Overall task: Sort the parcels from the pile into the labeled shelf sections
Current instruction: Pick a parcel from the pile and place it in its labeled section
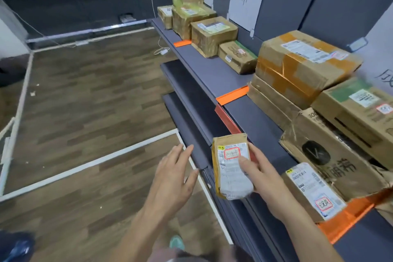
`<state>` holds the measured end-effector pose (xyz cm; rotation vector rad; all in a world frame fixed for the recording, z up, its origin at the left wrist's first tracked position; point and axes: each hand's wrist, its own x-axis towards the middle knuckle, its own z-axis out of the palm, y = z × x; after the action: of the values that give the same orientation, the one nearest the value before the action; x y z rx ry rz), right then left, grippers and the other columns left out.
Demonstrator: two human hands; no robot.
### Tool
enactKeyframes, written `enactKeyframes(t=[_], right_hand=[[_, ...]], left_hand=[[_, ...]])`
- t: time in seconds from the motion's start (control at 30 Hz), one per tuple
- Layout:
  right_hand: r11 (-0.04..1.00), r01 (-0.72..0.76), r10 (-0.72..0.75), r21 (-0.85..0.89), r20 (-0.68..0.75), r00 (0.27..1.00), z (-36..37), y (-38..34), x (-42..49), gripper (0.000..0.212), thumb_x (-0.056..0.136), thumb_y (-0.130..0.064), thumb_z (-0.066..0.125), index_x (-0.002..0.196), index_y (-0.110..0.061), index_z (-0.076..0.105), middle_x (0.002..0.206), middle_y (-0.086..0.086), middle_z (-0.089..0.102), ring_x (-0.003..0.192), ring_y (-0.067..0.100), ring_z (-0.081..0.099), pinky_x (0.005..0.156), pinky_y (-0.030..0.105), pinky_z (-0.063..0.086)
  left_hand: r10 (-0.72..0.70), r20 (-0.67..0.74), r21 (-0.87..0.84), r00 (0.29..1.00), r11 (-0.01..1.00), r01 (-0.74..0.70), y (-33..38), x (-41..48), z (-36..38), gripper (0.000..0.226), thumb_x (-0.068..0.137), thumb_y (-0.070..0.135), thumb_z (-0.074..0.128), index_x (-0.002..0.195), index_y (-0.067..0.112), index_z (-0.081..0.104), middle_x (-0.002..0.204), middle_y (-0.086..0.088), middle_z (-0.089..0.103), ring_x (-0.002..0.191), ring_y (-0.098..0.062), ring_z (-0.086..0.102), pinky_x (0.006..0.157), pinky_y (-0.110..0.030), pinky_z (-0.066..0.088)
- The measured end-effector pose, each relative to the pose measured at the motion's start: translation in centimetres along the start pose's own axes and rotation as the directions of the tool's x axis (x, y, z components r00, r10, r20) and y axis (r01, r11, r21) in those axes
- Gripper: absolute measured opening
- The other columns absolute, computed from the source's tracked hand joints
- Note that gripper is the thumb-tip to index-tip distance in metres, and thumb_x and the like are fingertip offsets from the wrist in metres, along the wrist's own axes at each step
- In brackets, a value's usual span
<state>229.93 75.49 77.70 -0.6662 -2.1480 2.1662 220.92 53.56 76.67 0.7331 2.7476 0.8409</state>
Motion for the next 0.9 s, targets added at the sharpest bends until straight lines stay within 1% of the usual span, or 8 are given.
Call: enactKeyframes(t=[0.17,0.33,0.47,0.53,0.63,0.7,0.8,0.9], right_hand=[[1.000,-0.001,0.001,0.000,-0.043,0.999,3.2,-1.8,4.5,0.032,0.101,-0.040,0.058,0.122,-0.063,0.055,0.115,-0.021,0.072,0.106,0.001,0.069,0.073,0.014,0.056],[1.000,-0.011,0.011,0.007,-0.056,0.998,4.9,-3.1,10.1,0.031,0.102,-0.041,0.057,0.125,-0.061,0.053,0.115,-0.021,0.072,0.107,0.001,0.069,0.072,0.015,0.057],[0.999,-0.016,0.018,0.047,-0.046,0.999,5.5,-4.1,16.1,0.034,0.102,-0.036,0.056,0.131,-0.054,0.053,0.118,-0.021,0.071,0.108,0.001,0.068,0.073,0.014,0.056],[0.997,-0.025,0.028,0.077,-0.036,0.999,5.6,-4.9,19.4,0.032,0.103,-0.032,0.056,0.127,-0.053,0.055,0.120,-0.020,0.071,0.110,0.001,0.068,0.074,0.015,0.056],[0.998,-0.036,0.039,0.060,-0.055,0.998,5.3,-6.2,24.3,0.030,0.102,-0.037,0.057,0.124,-0.057,0.053,0.115,-0.023,0.072,0.107,-0.001,0.068,0.079,0.022,0.056],[0.999,-0.041,0.043,0.031,-0.067,0.997,4.7,-7.2,27.2,0.031,0.100,-0.043,0.058,0.122,-0.064,0.050,0.111,-0.023,0.073,0.105,0.000,0.069,0.086,0.029,0.053],[0.999,-0.038,0.038,0.008,-0.070,0.997,3.5,-8.4,30.7,0.033,0.098,-0.050,0.059,0.108,-0.077,0.045,0.109,-0.020,0.074,0.103,0.003,0.071,0.090,0.036,0.052],[0.999,-0.046,0.046,0.005,-0.126,0.991,2.2,-9.4,33.3,0.034,0.086,-0.062,0.060,0.109,-0.080,0.043,0.113,-0.017,0.074,0.107,0.006,0.070,0.098,0.042,0.051]], left_hand=[[0.039,0.016,-0.001,0.999,0.999,-0.039,-3.2,5.4,-3.6,0.063,0.105,0.038,0.054,0.161,0.029,0.028,0.169,0.002,0.023,0.156,-0.013,0.017,0.126,-0.029,0.013],[0.037,0.042,-0.015,0.998,0.999,-0.037,-5.6,10.5,-4.6,0.063,0.105,0.039,0.053,0.161,0.030,0.027,0.170,0.004,0.021,0.157,-0.011,0.015,0.125,-0.027,0.011],[0.008,0.051,-0.005,0.999,1.000,-0.008,-7.2,15.4,-4.5,0.063,0.105,0.044,0.049,0.162,0.035,0.023,0.170,0.008,0.017,0.155,-0.008,0.011,0.121,-0.019,0.005],[-0.010,0.066,0.002,0.998,1.000,0.010,-7.7,17.9,-4.6,0.063,0.105,0.045,0.048,0.162,0.036,0.022,0.171,0.009,0.015,0.155,-0.007,0.009,0.118,-0.016,0.001],[-0.002,0.103,0.036,0.995,0.999,-0.001,-8.2,22.2,-5.1,0.064,0.105,0.045,0.049,0.162,0.035,0.023,0.170,0.007,0.017,0.156,-0.008,0.011,0.120,-0.017,0.002],[0.002,0.106,0.029,0.994,1.000,-0.005,-8.2,25.4,-5.4,0.063,0.105,0.043,0.050,0.161,0.033,0.025,0.170,0.004,0.019,0.156,-0.011,0.014,0.126,-0.024,0.009],[0.021,0.111,0.011,0.994,1.000,-0.022,-7.6,30.1,-5.5,0.062,0.105,0.042,0.051,0.162,0.032,0.027,0.169,0.001,0.023,0.156,-0.014,0.017,0.126,-0.035,0.017],[0.062,0.153,-0.013,0.986,0.998,-0.061,-6.9,33.9,-5.2,0.062,0.105,0.044,0.050,0.161,0.034,0.025,0.169,0.003,0.022,0.156,-0.013,0.016,0.127,-0.033,0.016]])
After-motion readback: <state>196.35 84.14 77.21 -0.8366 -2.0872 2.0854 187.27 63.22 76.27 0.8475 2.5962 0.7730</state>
